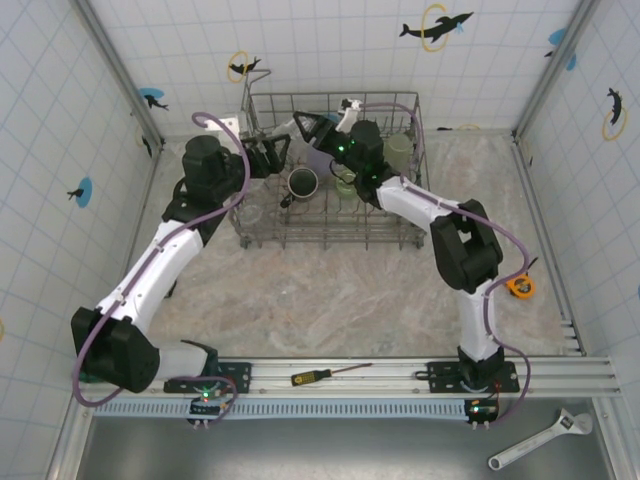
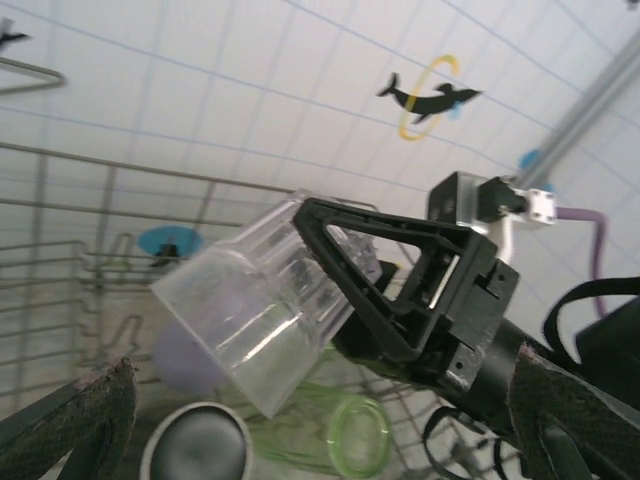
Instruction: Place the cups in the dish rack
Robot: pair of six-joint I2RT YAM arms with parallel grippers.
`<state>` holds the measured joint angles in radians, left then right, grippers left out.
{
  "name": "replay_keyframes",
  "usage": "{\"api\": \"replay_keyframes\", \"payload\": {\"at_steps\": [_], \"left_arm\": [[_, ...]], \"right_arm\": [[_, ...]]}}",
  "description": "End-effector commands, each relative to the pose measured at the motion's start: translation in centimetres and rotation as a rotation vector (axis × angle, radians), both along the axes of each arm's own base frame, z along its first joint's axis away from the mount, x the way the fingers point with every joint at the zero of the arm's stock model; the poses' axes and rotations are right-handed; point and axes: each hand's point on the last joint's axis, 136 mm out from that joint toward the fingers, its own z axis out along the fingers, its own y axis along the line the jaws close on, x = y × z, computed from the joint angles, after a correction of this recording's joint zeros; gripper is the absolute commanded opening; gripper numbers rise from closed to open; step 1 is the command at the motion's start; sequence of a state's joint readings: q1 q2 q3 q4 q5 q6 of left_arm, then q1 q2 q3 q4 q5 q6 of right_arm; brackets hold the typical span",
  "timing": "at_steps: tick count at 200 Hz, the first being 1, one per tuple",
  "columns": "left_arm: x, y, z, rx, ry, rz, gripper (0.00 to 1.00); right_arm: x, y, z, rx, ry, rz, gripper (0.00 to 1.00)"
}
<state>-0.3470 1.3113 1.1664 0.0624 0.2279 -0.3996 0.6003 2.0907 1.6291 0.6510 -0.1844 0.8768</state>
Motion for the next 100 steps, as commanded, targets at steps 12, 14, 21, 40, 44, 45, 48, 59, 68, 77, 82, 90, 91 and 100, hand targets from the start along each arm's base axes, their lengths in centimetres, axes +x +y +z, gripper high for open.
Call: {"api": "replay_keyframes", "payload": {"at_steps": [12, 14, 21, 40, 44, 45, 48, 59, 68, 77, 82, 90, 91, 100], "left_arm": [[1.8, 3.7, 0.7, 0.092, 0.002, 0.192, 0.97], [1.9, 3.8, 0.6, 0.095, 0.008, 0.201, 0.97], [2.3, 4.7, 0.5, 0.099, 0.023, 0.235, 0.97], [3.1, 6.8, 0.5, 0.089, 0.042, 0.294, 0.97], [3.2, 7.2, 0.6, 0.087, 0.041, 0.307, 0.97], [3.2, 7.3, 0.6, 0.087, 0.041, 0.31, 0.97], [3.3, 7.5, 0.6, 0.086, 0.039, 0.318, 0.97], [3.4, 8.3, 0.6, 0.088, 0.034, 0.344, 0.97], [3.6, 9.1, 0.2, 0.095, 0.047, 0.371, 0.97], [3.9, 9.9, -0.4, 0.095, 0.066, 0.398, 0.97], [4.0, 10.3, -0.8, 0.093, 0.08, 0.413, 0.97], [4.3, 11.0, -1.7, 0.096, 0.099, 0.434, 0.97], [4.3, 11.1, -1.7, 0.097, 0.1, 0.435, 0.97], [4.4, 11.5, -2.6, 0.107, 0.114, 0.447, 0.97]], "right_arm": [[0.9, 2.6, 0.7, -0.172, -0.154, 0.004, 0.48], [1.0, 2.8, 0.6, -0.182, -0.159, 0.005, 0.48], [1.2, 3.3, 0.3, -0.217, -0.175, 0.003, 0.48], [1.6, 4.7, -0.3, -0.31, -0.226, -0.006, 0.49], [1.8, 4.9, -0.4, -0.328, -0.236, -0.009, 0.5], [1.7, 5.0, -0.4, -0.332, -0.241, -0.009, 0.5], [1.8, 5.2, -0.5, -0.345, -0.251, -0.009, 0.5], [1.7, 5.9, -0.4, -0.403, -0.293, -0.024, 0.51], [1.9, 6.5, -2.0, -0.466, -0.31, -0.041, 0.52], [2.0, 6.8, -2.5, -0.503, -0.335, -0.058, 0.52], [1.9, 7.0, -2.8, -0.516, -0.344, -0.063, 0.53], [2.0, 7.2, -3.1, -0.526, -0.355, -0.069, 0.53], [2.1, 7.2, -3.1, -0.526, -0.356, -0.069, 0.53], [2.1, 7.4, -3.4, -0.531, -0.371, -0.071, 0.53]]}}
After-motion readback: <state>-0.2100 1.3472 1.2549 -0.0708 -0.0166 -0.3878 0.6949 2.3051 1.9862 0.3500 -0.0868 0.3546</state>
